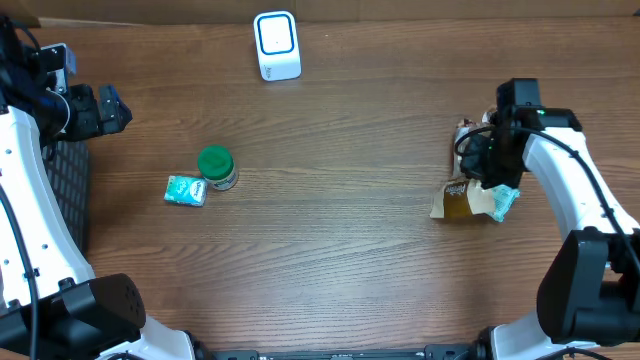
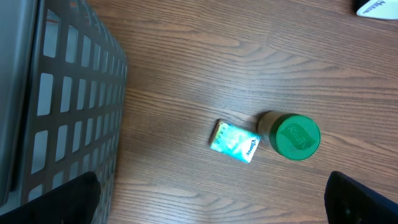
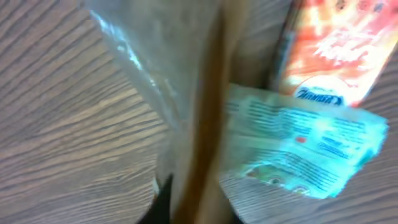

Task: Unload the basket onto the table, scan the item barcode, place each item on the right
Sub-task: 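Carry the bread bag right and lower it beside the scanned packs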

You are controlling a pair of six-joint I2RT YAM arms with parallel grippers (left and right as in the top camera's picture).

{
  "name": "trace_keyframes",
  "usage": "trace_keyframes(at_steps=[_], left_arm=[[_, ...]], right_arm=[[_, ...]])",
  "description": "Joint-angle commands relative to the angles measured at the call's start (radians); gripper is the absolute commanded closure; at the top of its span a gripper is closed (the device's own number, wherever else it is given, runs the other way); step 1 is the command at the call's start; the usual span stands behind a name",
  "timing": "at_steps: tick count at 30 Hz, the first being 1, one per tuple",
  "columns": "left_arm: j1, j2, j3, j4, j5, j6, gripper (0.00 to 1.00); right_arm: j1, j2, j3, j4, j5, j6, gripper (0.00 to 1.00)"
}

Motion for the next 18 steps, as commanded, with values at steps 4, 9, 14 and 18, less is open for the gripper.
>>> trace_keyframes(at_steps=[4, 9, 14, 18], left_arm=[[-0.006, -0.019, 0.017, 0.0, 0.001, 0.016, 0.0], [-0.006, -0.019, 0.017, 0.0, 0.001, 0.016, 0.01], [-0.006, -0.019, 0.017, 0.0, 0.001, 0.016, 0.01], [-0.006, -0.019, 0.017, 0.0, 0.001, 0.016, 0.0]], right_arm=[[-0.026, -0.01, -0.002, -0.026, -0.003, 0.001, 0.58], [-0.026, -0.01, 0.016, -0.058, 0.0, -0.002, 0.49], [-0.026, -0.01, 0.124, -0.158, -0.001, -0.002, 0.47], [-0.025, -0.01, 0.251, -0.258, -0.005, -0.002, 0.43]])
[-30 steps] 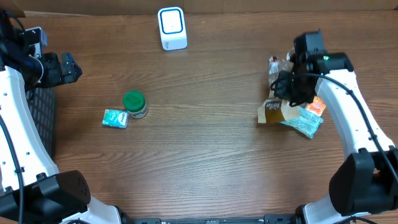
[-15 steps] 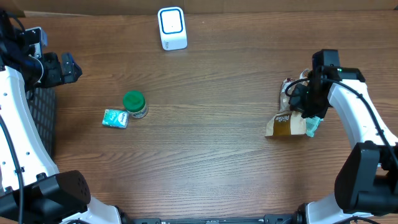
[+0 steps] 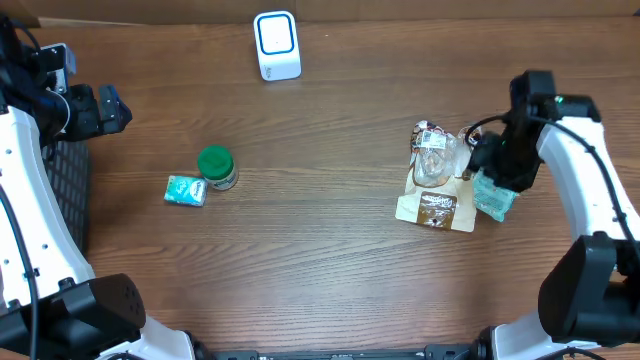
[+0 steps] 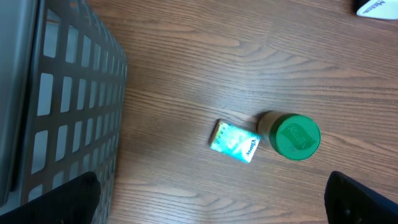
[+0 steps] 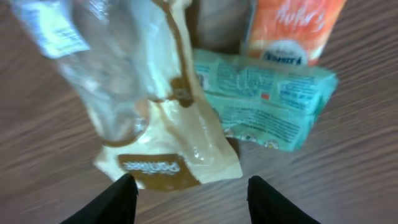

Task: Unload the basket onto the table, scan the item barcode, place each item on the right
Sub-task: 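Carry the bread bag right and lower it beside the scanned packs, then raise the right gripper off the bread bag and hold above it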

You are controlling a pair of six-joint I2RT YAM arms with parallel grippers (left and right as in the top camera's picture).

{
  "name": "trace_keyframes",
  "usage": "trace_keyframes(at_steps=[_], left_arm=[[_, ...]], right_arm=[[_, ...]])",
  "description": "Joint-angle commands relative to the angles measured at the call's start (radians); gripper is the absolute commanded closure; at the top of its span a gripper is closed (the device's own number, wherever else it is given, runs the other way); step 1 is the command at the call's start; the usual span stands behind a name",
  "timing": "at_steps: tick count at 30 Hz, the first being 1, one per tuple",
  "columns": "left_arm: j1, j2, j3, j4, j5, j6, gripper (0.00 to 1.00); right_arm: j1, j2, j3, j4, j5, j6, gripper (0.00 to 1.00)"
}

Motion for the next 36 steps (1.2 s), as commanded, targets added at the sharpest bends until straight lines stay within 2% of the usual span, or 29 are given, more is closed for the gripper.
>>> trace_keyframes(at_steps=[1, 5, 10, 14, 23, 31, 36], left_arm=[[-0.006, -0.019, 0.017, 0.001, 0.001, 0.015, 0.0], [-0.006, -0.019, 0.017, 0.001, 0.001, 0.015, 0.01], [-0.006, -0.019, 0.017, 0.001, 0.001, 0.015, 0.0], [-0.006, -0.019, 0.017, 0.001, 0.001, 0.015, 0.0], [-0.006, -0.019, 0.017, 0.001, 0.001, 0.015, 0.0], [-0.006, -0.019, 0.017, 0.001, 0.001, 0.015, 0.0], [-0.006, -0.019, 0.017, 0.001, 0.001, 0.015, 0.0]], right_arm=[[0.0, -0.012, 0.123, -0.042, -0.01, -0.003, 0.42], [0.003, -0.012, 0.175, -0.061, -0.116, -0.004, 0.39], [0.041, -0.011, 0.164, -0.014, -0.269, -0.072, 0.39], [0.115, -0.011, 0.146, 0.034, -0.277, -0.074, 0.35], [0.34, 0.019, 0.129, 0.145, -0.288, -0.051, 0.34], [0.536, 0.111, 0.129, 0.323, -0.29, 0.063, 0.35], [0.639, 0.166, 0.129, 0.456, -0.299, 0.075, 0.33]])
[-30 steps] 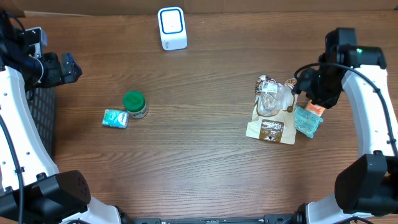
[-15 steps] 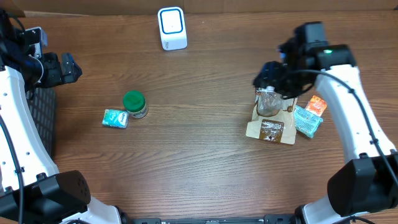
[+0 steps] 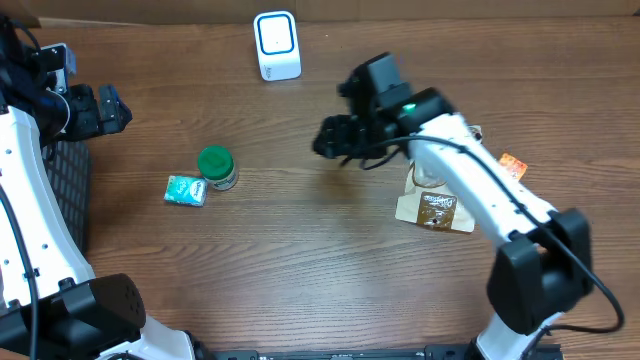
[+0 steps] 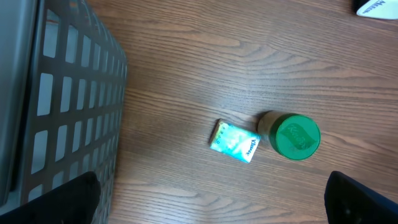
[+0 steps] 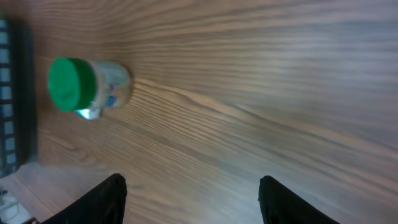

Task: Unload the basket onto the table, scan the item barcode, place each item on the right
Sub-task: 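Raise the right gripper off the bread bag and hold above it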

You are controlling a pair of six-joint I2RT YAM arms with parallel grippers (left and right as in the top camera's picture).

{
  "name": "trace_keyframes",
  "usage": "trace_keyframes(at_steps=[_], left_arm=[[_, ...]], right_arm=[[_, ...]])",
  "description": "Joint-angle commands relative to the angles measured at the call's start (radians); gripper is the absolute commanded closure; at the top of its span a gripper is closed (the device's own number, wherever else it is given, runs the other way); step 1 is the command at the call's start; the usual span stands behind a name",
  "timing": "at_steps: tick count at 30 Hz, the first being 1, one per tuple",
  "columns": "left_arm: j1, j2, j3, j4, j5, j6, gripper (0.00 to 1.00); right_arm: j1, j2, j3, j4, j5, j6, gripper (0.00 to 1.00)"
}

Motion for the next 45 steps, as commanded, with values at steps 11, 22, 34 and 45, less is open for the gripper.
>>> trace_keyframes(at_steps=[11, 22, 34, 45], left_arm=[[-0.006, -0.019, 0.017, 0.0, 0.001, 0.016, 0.0], [-0.006, -0.019, 0.017, 0.023, -0.137, 0.056, 0.0], [-0.006, -0.019, 0.017, 0.027, -0.039, 0.044, 0.0], [-0.01, -0.019, 0.014, 0.022, 0.353, -0.123, 0.17]], right_arm=[[-0.082, 0.025, 0.006, -0.215, 0.14, -0.146, 0.28], [-0.227, 0.025, 0.005, -0.285, 0.136, -0.151, 0.25], [-0.232, 0.026, 0.004, -0.288, 0.148, -0.177, 0.2], [-0.231, 0.026, 0.003, -0.288, 0.148, -0.176, 0.16]])
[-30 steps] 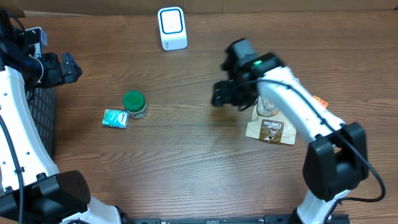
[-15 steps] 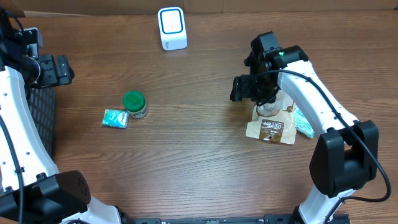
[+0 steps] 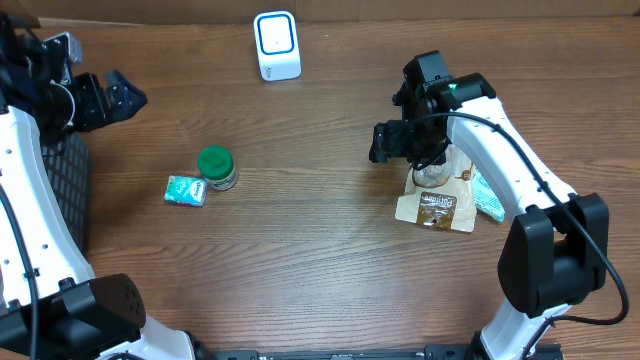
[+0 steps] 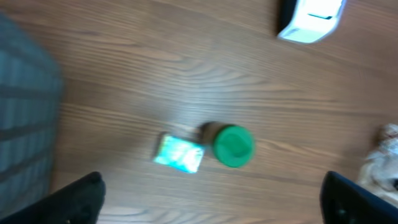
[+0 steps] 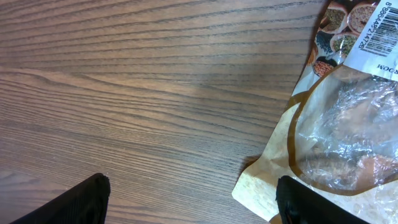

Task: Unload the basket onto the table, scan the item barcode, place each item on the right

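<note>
The white barcode scanner [image 3: 277, 45] stands at the table's far edge and also shows, blurred, as the scanner [image 4: 311, 15] in the left wrist view. A beige bag with a clear window [image 3: 437, 200] lies flat at the right; on the bag [image 5: 336, 137] a barcode label [image 5: 379, 31] faces up. My right gripper [image 3: 398, 145] hovers open at the bag's left edge, right gripper [image 5: 202, 199] empty. My left gripper [image 3: 100, 95] is high at the far left, left gripper [image 4: 211, 199] open and empty.
A green-lidded jar [image 3: 217, 167] and a small teal packet [image 3: 185, 190] lie left of centre. Another teal packet [image 3: 490, 195] lies right of the bag. A dark mesh basket [image 3: 65, 190] sits at the left edge.
My right gripper was open over the table's middle, its camera on the green-lidded jar; now it hovers open by the beige bag. My left wrist has turned right, its view now blurred, taking in the scanner.
First my right gripper was down on the pile at the right, the beige bag against its fingers. Then the bag lay further left and the gripper was open above it. It then hung over mid-table and is now back at the bag. The left arm held still until now.
</note>
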You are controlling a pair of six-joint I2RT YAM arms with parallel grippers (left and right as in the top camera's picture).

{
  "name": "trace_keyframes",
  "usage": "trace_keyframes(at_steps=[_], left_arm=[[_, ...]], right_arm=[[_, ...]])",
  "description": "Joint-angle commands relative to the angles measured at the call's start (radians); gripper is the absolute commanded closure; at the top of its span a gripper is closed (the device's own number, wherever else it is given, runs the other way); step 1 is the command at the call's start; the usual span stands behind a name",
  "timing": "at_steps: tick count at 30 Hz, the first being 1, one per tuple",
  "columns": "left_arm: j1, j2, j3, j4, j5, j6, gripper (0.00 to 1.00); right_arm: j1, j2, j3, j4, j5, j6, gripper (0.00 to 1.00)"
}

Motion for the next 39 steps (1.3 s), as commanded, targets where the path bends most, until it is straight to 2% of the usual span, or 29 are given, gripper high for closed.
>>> trace_keyframes(at_steps=[1, 3, 6, 10, 13, 18, 24, 31, 35, 39], left_arm=[[-0.016, -0.019, 0.011, -0.01, 0.119, -0.038, 0.29], [-0.035, -0.019, -0.002, -0.01, 0.096, -0.038, 0.52], [-0.078, -0.019, -0.031, -0.01, 0.011, -0.063, 0.59], [-0.157, -0.019, -0.107, 0.012, -0.164, -0.147, 0.85], [-0.212, -0.019, -0.191, 0.056, -0.242, -0.183, 0.96], [-0.261, -0.019, -0.358, 0.137, -0.361, -0.269, 0.96], [-0.262, -0.019, -0.576, 0.37, -0.365, -0.262, 0.96], [-0.262, -0.017, -0.737, 0.598, -0.387, -0.263, 0.96], [-0.262, 0.003, -0.775, 0.676, -0.368, -0.246, 0.96], [-0.264, 0.048, -0.775, 0.692, -0.267, -0.169, 0.96]], right_arm=[[-0.003, -0.001, 0.004, 0.006, 0.005, -0.002, 0.16], [-0.003, -0.001, 0.004, 0.006, 0.002, -0.002, 0.16], [-0.003, -0.001, 0.004, 0.006, 0.002, -0.002, 0.15], [-0.003, -0.001, 0.004, 0.006, 0.002, -0.002, 0.13], [-0.003, -0.001, 0.004, 0.006, 0.003, -0.002, 0.12], [-0.003, -0.001, 0.004, 0.004, 0.003, -0.003, 0.12], [-0.003, -0.001, 0.004, 0.002, 0.003, -0.01, 0.11], [-0.003, -0.001, 0.004, -0.001, 0.003, -0.01, 0.11], [-0.003, -0.001, 0.004, -0.001, 0.003, -0.01, 0.11], [-0.003, -0.001, 0.004, -0.001, 0.003, -0.01, 0.11]])
